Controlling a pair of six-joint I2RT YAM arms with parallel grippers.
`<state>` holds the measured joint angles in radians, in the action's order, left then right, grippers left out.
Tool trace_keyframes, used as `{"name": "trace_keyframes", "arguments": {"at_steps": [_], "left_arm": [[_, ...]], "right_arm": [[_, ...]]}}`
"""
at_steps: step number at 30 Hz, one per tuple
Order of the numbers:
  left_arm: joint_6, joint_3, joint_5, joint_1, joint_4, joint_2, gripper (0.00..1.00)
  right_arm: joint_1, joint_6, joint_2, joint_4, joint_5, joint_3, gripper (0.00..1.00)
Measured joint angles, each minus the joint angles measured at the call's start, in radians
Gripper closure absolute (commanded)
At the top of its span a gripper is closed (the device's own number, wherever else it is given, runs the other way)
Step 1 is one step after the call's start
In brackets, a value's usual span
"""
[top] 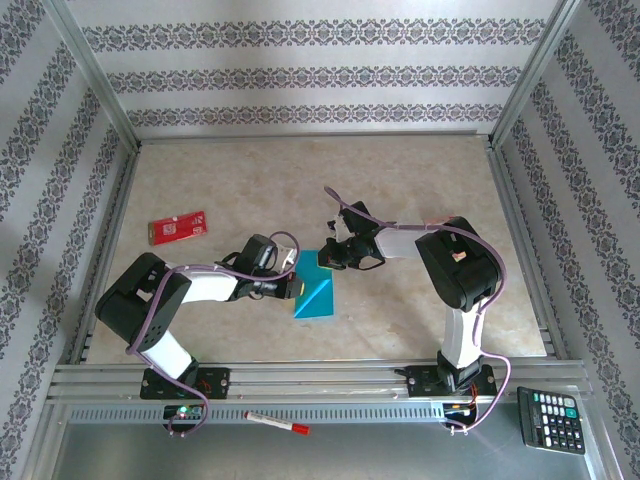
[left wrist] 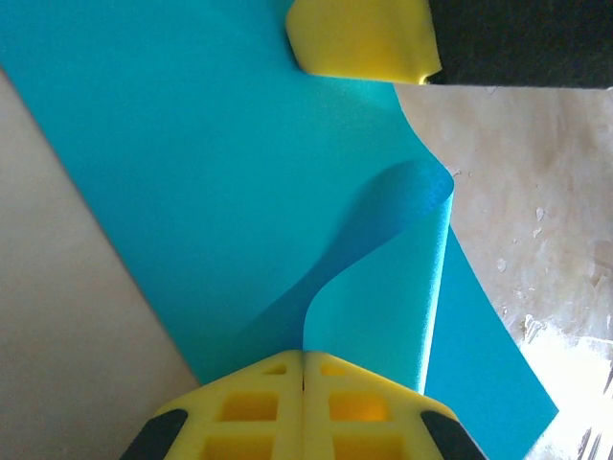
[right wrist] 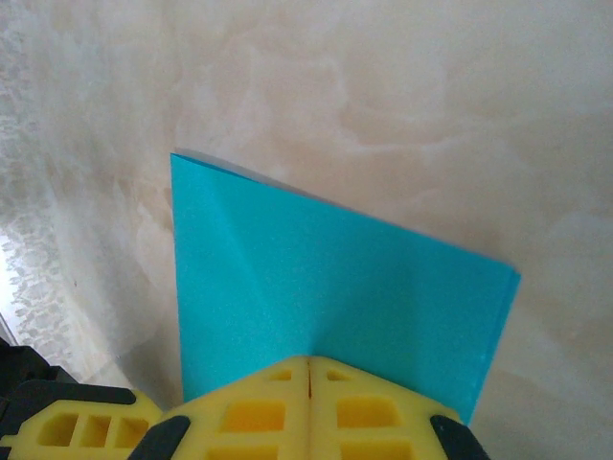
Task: Fold a paper plane with a square sheet of paper (pick it up from the middle)
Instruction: Fold the triangle a second time at the center of the table.
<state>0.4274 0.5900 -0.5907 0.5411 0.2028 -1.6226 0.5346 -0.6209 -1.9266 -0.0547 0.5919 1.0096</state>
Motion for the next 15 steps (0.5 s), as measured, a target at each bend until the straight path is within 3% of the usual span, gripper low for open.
{"name": "trace_keyframes", "arguments": {"at_steps": [15], "left_arm": [[0.000, 0.002, 0.000, 0.000, -0.005, -0.001, 1.00]], "right_arm": [[0.000, 0.000, 0.002, 0.006, 0.000, -0.004, 1.00]]}}
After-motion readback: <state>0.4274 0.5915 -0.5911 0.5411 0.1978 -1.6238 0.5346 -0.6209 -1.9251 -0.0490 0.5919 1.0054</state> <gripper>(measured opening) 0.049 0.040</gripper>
